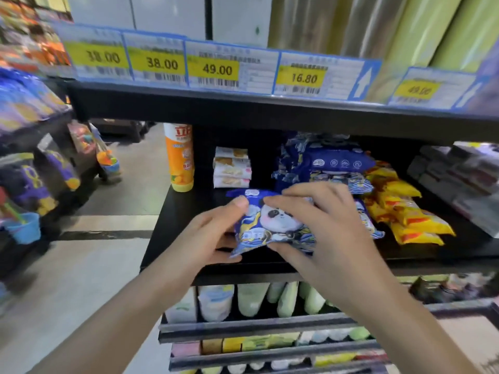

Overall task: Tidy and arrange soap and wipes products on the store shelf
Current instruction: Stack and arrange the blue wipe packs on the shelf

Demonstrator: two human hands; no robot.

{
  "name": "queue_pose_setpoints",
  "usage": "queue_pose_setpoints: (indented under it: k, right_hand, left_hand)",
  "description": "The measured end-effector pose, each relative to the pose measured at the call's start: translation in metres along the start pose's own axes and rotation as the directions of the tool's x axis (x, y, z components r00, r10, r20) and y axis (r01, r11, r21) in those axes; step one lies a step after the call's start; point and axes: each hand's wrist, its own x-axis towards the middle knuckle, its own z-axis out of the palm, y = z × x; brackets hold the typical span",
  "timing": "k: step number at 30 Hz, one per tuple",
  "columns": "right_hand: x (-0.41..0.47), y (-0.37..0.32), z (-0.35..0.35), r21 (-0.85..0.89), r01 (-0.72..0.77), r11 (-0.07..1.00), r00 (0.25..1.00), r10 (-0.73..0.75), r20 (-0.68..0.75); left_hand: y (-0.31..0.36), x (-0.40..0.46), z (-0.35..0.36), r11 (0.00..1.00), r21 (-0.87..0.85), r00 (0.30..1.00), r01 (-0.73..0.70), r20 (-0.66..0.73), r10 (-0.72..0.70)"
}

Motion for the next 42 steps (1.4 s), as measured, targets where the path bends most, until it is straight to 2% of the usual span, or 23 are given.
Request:
queue_pose_setpoints:
  k: [2, 7, 11, 14, 17, 20, 23, 26, 28, 30, 32, 34, 35, 37, 39, 40, 42]
  right_hand:
    - [0.003, -0.010, 0.010, 0.027, 0.016, 1.000, 1.000, -0.016, 0.010]
    - [0.007, -0.023, 0.030, 0.136, -0.011, 0.991, 0.998, 0.003, 0.059]
    - [0.007, -0.025, 0.041, 0.366, -0.130, 0.921, 0.991, 0.116, 0.061]
    - [0.010, -0.024, 0.051, 0.585, -0.263, 0.767, 0.962, 0.258, 0.093]
    - [0.018, -0.024, 0.060, 0.704, -0.421, 0.571, 0.894, 0.393, 0.216]
    - [0.026, -0.018, 0.066, 0.787, -0.506, 0.354, 0.844, 0.393, 0.366]
    - [0.030, -0.015, 0.067, 0.792, -0.532, 0.300, 0.832, 0.361, 0.422]
    - [0.032, -0.015, 0.068, 0.795, -0.551, 0.254, 0.810, 0.394, 0.435]
    - [0.035, -0.016, 0.069, 0.802, -0.570, 0.181, 0.781, 0.422, 0.459]
    - [0.037, -0.017, 0.067, 0.800, -0.595, 0.084, 0.738, 0.452, 0.501]
    - [0.037, -0.015, 0.066, 0.790, -0.613, 0.013, 0.699, 0.476, 0.534]
    - [0.038, -0.012, 0.066, 0.778, -0.625, -0.061, 0.663, 0.485, 0.570]
    - [0.038, -0.011, 0.066, 0.771, -0.629, -0.099, 0.645, 0.487, 0.589]
    - [0.040, -0.010, 0.067, 0.756, -0.635, -0.157, 0.617, 0.486, 0.619]
    - [0.042, -0.010, 0.067, 0.748, -0.641, -0.170, 0.610, 0.478, 0.631]
    - [0.043, -0.011, 0.067, 0.748, -0.642, -0.169, 0.613, 0.473, 0.633]
    - [0.044, -0.011, 0.067, 0.738, -0.650, -0.183, 0.603, 0.466, 0.647]
  left_hand:
    - [-0.001, -0.005, -0.001, 1.000, 0.006, 1.000, -0.017, 0.008, 0.017]
    - [-0.001, -0.016, -0.010, 0.998, -0.051, 0.993, -0.030, -0.118, 0.024]
    - [-0.003, -0.019, -0.021, 0.997, -0.060, 0.982, -0.050, -0.184, 0.038]
    - [-0.006, -0.020, -0.029, 0.997, -0.044, 0.978, -0.060, -0.203, 0.049]
    - [-0.008, -0.020, -0.034, 0.997, -0.019, 0.978, -0.072, -0.200, 0.067]
    - [-0.010, -0.019, -0.036, 0.994, -0.020, 0.978, -0.109, -0.181, 0.104]
    - [-0.012, -0.018, -0.039, 0.990, -0.015, 0.973, -0.139, -0.191, 0.133]
    - [-0.013, -0.016, -0.040, 0.991, 0.019, 0.973, -0.134, -0.187, 0.135]
    - [-0.012, -0.015, -0.042, 0.993, -0.022, 0.976, -0.113, -0.191, 0.107]
    - [-0.015, -0.014, -0.048, 0.991, -0.069, 0.965, -0.117, -0.245, 0.097]
    - [-0.021, -0.014, -0.057, 0.981, 0.007, 0.920, -0.195, -0.346, 0.185]
    - [-0.030, -0.017, -0.065, 0.926, 0.274, 0.862, -0.260, -0.365, 0.351]
    - [-0.031, -0.020, -0.066, 0.857, 0.446, 0.847, -0.260, -0.320, 0.424]
    - [-0.033, -0.021, -0.065, 0.656, 0.701, 0.825, -0.278, -0.176, 0.537]
    - [-0.031, -0.020, -0.061, 0.469, 0.831, 0.792, -0.298, -0.059, 0.608]
    - [-0.029, -0.018, -0.059, 0.406, 0.860, 0.772, -0.308, -0.024, 0.636]
    - [-0.024, -0.015, -0.054, 0.345, 0.867, 0.732, -0.359, 0.033, 0.680]
